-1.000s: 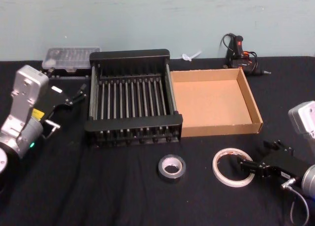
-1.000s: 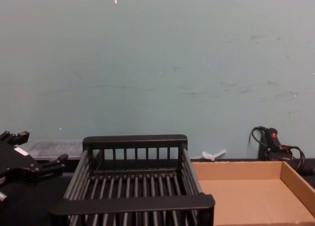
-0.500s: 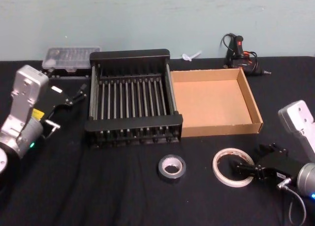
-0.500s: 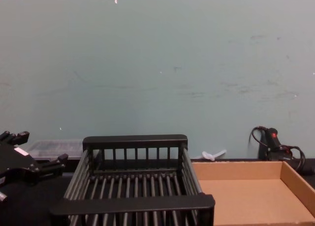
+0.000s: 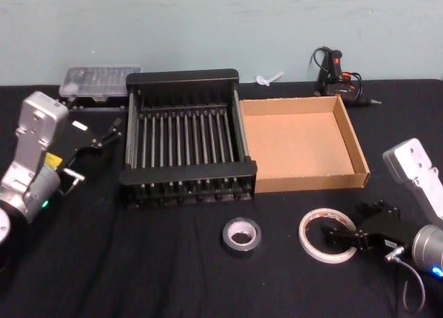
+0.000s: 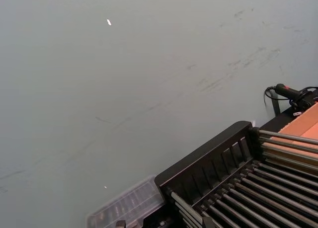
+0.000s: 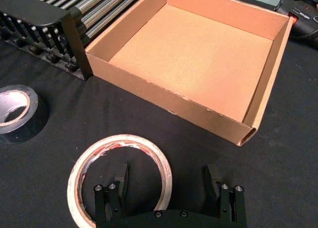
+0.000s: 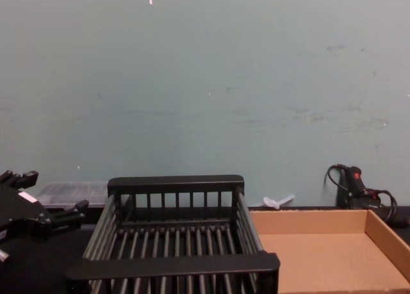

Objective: Pick up the white tape and place it into the black box , Pick up the silver tape and place it into the brown box.

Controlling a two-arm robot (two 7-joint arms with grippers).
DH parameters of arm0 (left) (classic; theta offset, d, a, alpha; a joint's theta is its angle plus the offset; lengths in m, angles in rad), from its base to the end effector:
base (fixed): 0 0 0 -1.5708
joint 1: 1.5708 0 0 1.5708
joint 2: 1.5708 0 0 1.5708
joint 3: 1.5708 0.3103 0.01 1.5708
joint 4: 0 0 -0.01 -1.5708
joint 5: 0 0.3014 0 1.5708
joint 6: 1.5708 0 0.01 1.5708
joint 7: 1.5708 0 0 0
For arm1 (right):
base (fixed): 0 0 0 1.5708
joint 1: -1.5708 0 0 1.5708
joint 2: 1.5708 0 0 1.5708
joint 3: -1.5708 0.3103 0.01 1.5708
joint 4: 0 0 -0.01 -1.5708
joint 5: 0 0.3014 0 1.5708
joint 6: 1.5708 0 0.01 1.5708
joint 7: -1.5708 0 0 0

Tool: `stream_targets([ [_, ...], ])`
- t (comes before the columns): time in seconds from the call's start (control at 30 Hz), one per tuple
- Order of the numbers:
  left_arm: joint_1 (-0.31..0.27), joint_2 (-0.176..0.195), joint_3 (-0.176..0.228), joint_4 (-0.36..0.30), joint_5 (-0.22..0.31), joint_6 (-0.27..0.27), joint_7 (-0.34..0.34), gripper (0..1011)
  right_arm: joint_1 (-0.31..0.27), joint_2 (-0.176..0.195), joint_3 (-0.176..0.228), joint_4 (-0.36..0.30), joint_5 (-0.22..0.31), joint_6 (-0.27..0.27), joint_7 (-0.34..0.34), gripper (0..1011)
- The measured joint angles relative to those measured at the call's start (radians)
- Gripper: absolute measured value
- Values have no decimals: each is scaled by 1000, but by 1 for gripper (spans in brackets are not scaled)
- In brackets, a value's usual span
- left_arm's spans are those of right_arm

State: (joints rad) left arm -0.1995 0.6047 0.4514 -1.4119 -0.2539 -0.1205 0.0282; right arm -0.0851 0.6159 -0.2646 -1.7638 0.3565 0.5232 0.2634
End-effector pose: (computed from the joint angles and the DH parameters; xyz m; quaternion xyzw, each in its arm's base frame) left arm 0.3544 0.0962 -0.3173 0.1416 -0.1324 0.5799 0.7913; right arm 0.2820 -0.0842 -0.2904 -0.2819 0.1260 -0.4681 0.8280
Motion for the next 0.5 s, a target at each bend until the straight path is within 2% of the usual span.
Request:
stream_targets([
  [0.5, 0, 0, 0, 0, 0, 0, 0, 1001, 20, -26, 2, 18, -38, 3, 29, 1002],
])
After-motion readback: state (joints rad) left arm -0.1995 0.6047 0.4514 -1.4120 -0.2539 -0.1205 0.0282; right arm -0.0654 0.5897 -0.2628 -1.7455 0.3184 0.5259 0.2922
